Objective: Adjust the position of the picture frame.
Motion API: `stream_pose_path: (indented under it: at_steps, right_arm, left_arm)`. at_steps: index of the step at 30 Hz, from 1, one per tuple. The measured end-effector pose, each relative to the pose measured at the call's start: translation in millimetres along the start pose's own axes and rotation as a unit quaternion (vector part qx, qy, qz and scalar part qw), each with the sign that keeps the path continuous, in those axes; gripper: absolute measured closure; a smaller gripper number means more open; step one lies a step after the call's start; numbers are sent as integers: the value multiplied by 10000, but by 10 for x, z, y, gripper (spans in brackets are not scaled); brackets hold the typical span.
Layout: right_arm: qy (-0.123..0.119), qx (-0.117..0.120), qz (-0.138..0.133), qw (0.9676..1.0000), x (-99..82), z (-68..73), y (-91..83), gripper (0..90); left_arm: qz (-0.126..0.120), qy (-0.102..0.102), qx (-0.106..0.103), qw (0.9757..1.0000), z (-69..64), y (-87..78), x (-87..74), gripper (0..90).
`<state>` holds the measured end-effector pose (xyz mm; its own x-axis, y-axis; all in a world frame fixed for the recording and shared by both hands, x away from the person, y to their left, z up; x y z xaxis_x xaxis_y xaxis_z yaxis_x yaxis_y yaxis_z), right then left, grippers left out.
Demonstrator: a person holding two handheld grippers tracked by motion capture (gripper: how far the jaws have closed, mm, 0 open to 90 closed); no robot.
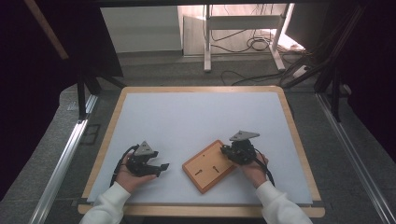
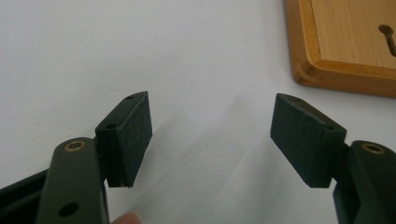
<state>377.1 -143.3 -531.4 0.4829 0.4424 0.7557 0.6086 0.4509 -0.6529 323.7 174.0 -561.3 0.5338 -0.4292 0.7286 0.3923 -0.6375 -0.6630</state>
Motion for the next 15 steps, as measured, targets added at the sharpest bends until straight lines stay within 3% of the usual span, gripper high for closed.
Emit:
stream_pose_path:
  at_steps: [11, 15]
  right_arm:
    - [51, 111, -260, 9996, 92, 19, -29, 839]
    - [-110, 135, -410, 9990, 156, 55, -15, 839]
  left_arm:
    - [-37, -20, 15, 10000, 4, -12, 1, 291]
    - [-83, -33, 55, 9999, 20, -42, 4, 291]
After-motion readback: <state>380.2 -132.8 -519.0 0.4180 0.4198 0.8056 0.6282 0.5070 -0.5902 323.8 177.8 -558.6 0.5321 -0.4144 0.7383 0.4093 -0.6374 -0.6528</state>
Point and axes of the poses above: each handheld gripper's, and its own axes: y roughly forward along the jaws, x roughly out of its top, z roughly to its left, the point moved 4 cm from there along y, roughly forward along the jaws, and after that the axes turned 8 degrees about -x, right-handed, at the moved point
